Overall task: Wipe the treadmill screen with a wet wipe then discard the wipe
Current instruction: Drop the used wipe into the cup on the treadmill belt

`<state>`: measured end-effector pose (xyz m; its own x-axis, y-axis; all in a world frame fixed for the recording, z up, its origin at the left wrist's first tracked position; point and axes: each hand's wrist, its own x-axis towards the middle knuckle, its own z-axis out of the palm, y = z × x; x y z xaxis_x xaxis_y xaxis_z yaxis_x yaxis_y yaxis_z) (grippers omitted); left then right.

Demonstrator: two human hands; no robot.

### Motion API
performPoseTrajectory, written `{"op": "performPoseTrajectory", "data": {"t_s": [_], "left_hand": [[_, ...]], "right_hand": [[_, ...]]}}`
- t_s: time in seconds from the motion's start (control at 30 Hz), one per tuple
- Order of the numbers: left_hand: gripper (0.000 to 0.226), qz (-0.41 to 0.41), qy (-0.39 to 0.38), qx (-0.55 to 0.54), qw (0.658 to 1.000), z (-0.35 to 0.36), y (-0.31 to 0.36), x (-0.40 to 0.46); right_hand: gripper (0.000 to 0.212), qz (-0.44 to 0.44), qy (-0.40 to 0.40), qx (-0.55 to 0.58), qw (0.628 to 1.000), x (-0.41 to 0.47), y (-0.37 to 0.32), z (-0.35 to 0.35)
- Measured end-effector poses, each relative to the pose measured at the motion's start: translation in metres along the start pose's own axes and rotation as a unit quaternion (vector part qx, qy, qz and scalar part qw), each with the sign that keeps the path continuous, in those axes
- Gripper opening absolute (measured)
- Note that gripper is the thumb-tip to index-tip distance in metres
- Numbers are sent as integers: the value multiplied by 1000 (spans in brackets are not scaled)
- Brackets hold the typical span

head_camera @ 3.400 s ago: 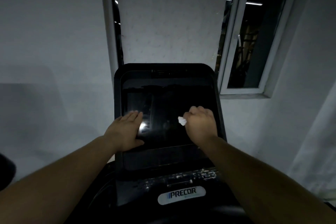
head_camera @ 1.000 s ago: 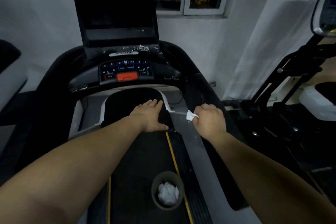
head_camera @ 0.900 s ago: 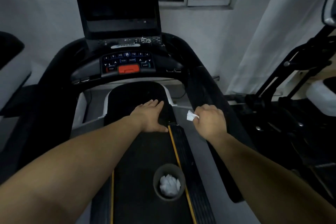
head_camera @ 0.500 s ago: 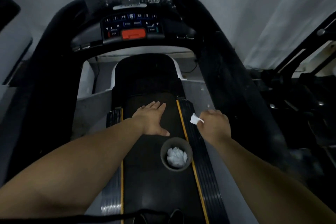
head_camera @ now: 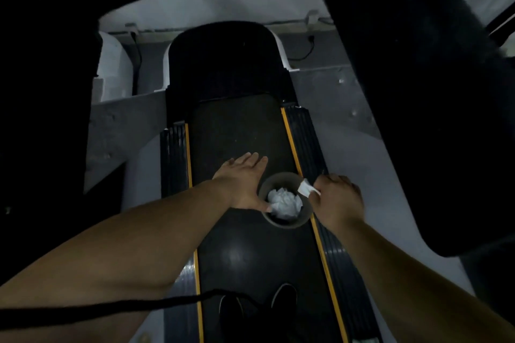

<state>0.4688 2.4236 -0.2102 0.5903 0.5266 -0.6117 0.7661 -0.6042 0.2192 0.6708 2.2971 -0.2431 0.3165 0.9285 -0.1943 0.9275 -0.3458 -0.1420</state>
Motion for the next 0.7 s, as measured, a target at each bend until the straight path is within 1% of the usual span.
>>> {"op": "performPoseTrajectory", "data": {"t_s": [0.13, 0.27, 0.37, 0.43, 0.53, 0.63, 0.7], "left_hand": [[128, 12, -19, -1, 1000, 44, -8, 34], [128, 11, -36, -9, 999, 87, -16, 67], [128, 9, -46, -20, 999, 114, -20, 89], [129, 5, -44, -25, 999, 131, -22, 105], [129, -4, -41, -30, 999, 148, -23, 126], [128, -9, -39, -28, 999, 160, -24, 145], [128, -11, -39, -34, 999, 168, -26, 156]], "right_hand": [[21, 3, -15, -9, 1000, 10, 9, 55], [22, 9, -38, 21, 999, 17, 21, 107], [22, 9, -50, 31, 998, 24, 31, 140], [17, 12, -53, 41, 998, 31, 35, 158], [15, 32, -71, 53, 996, 45, 37, 180], [13, 47, -66, 60, 995, 59, 43, 204], [17, 46, -72, 63, 994, 66, 46, 219]]}}
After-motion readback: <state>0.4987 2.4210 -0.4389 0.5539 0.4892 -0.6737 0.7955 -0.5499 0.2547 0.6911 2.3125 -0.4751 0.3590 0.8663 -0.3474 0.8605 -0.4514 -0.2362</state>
